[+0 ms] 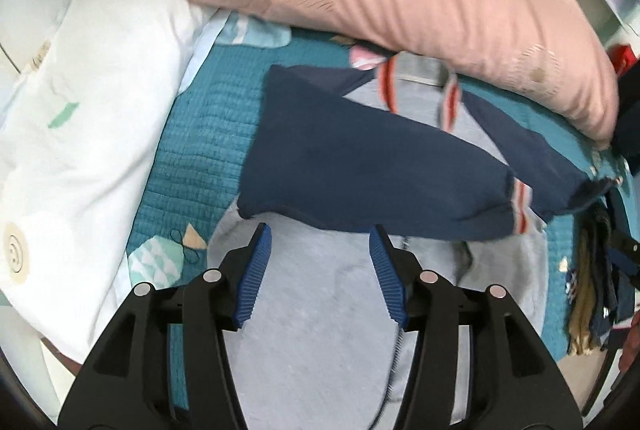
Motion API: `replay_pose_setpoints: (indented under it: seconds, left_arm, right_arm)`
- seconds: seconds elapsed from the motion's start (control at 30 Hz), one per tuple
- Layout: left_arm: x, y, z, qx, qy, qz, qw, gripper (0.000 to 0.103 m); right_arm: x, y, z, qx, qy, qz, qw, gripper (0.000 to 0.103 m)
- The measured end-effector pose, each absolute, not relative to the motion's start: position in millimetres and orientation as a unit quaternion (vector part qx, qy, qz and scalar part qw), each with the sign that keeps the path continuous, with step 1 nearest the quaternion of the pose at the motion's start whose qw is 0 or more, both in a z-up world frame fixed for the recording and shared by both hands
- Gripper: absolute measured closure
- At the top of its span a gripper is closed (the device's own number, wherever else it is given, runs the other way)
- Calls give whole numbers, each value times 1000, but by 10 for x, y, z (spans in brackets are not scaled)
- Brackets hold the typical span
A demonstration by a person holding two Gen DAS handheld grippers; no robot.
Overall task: Fold large clothes
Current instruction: 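Grasp the other navy sleeve's striped cuff with the right tool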
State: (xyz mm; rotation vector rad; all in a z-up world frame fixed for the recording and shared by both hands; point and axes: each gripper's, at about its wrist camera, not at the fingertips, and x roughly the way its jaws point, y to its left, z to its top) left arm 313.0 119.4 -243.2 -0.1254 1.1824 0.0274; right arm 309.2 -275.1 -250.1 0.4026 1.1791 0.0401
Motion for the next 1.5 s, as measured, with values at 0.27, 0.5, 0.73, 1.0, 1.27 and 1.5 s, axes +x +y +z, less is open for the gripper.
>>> replay_pose_setpoints:
  seconds: [0.27,0.5,0.73,1.0,1.27,1.5]
  left_arm:
    - [2891,520,-2111,-40,541,-27,840,51]
    - [2933,-182,-2125,-19,546,-63,835,51]
    - [3266,-889,-2296,-20,561,-96,822,51]
    - [3867,-1547,-2734,-14,586,-118,801,68]
    - [4294,-1806,-3397,-8,625,-120,771,99]
    - [4479,-1800,-4005,-10,648,-105,754,102]
  right_arm:
    - [2701,-3192,-2058,183,526,2,830,24]
    - [2620,-3837,-1880,200,511,-31,836,24]
    - [2811,-4724,-1816,220,499,-81,834,22]
    - [3361,-5756,-1962,262,492,-144,818,22]
    - [4052,-6250,-2447,264,506,-171,803,22]
    - [4499,-6406,-2988,253,533,-201,782,35]
